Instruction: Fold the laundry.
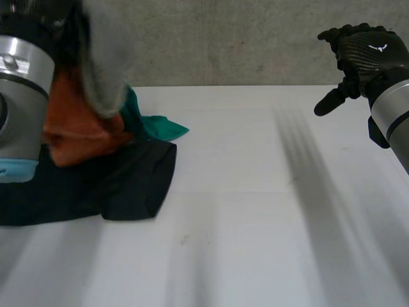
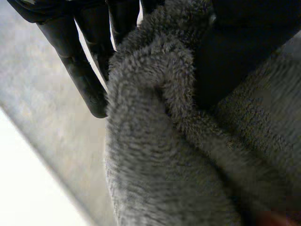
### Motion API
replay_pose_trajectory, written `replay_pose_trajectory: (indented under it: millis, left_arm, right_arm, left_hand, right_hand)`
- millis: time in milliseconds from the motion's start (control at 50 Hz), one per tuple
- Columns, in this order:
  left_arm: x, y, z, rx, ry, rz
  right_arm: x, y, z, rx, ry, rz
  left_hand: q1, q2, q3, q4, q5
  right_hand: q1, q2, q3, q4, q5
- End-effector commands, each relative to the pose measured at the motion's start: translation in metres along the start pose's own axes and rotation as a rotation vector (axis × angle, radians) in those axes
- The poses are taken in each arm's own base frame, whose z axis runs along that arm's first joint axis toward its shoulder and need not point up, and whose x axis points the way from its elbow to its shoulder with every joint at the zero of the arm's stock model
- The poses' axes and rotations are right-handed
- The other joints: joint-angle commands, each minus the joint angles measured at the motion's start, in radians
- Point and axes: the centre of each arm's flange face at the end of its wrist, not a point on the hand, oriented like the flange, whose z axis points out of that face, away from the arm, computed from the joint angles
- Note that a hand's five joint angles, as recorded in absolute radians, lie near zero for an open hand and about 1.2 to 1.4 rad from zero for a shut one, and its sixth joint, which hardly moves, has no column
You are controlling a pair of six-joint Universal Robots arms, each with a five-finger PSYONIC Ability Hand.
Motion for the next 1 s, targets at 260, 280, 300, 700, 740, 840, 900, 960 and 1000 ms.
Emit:
replay_pose_trajectory:
  millis: [260, 280, 300, 700, 740, 840, 900, 960, 1000]
  left_arm:
    - [0.188, 0.050, -0.101, -0.420, 0.497, -0.530]
    - [0.197, 0.058, -0.105, -0.445, 0.514, -0.531]
    - [0.207, 0.064, -0.112, -0.468, 0.542, -0.535]
    - [0.045, 0.062, -0.073, -0.426, 0.248, -0.273]
    - [0.042, 0.076, -0.077, -0.461, 0.248, -0.209]
    - [0.046, 0.135, -0.092, -0.601, 0.333, -0.011]
    - [0.055, 0.160, -0.099, -0.643, 0.412, 0.022]
    - [0.057, 0.170, -0.095, -0.643, 0.431, 0.020]
    - [0.059, 0.173, -0.085, -0.606, 0.432, 0.016]
  right_arm:
    - [0.014, -0.002, 0.004, -0.017, 0.035, -0.003]
    - [0.016, -0.001, 0.005, -0.022, 0.041, -0.004]
    - [0.019, 0.002, 0.007, -0.029, 0.049, -0.004]
    - [-0.102, 0.082, -0.051, -0.391, -0.496, -0.282]
    - [-0.114, 0.093, -0.059, -0.412, -0.539, -0.290]
    - [-0.134, 0.122, -0.061, -0.404, -0.579, -0.311]
    - [-0.139, 0.140, -0.053, -0.392, -0.557, -0.323]
    - [-0.138, 0.149, -0.047, -0.395, -0.512, -0.335]
    - [-0.132, 0.154, -0.040, -0.406, -0.454, -0.351]
  left_hand:
    - [0.183, 0.072, 0.089, 0.058, 0.137]
    - [-0.059, -0.170, -0.153, -0.185, -0.106]
    - [-0.440, -0.550, -0.534, -0.565, -0.486]
    - [-0.881, -0.991, -0.975, -1.006, -0.927]
    - [-0.881, -0.991, -0.975, -1.006, -0.927]
    - [-0.878, -0.988, -0.972, -1.003, -0.924]
    - [-0.895, -1.006, -0.990, -1.021, -0.942]
    - [-0.901, -1.012, -0.995, -1.027, -0.948]
    - [-0.904, -1.015, -0.998, -1.030, -0.951]
  right_hand:
    - [-0.044, -0.031, -0.031, -0.030, -0.046]
    - [-0.044, -0.031, -0.031, -0.030, -0.046]
    - [-0.044, -0.031, -0.031, -0.030, -0.046]
    - [-0.044, -0.031, -0.031, -0.030, -0.046]
    - [-0.044, -0.031, -0.031, -0.030, -0.046]
    - [-0.044, -0.031, -0.031, -0.030, -0.046]
    - [0.185, 0.198, 0.198, 0.199, 0.183]
    - [0.459, 0.471, 0.472, 0.473, 0.457]
    - [0.939, 0.952, 0.952, 0.953, 0.937]
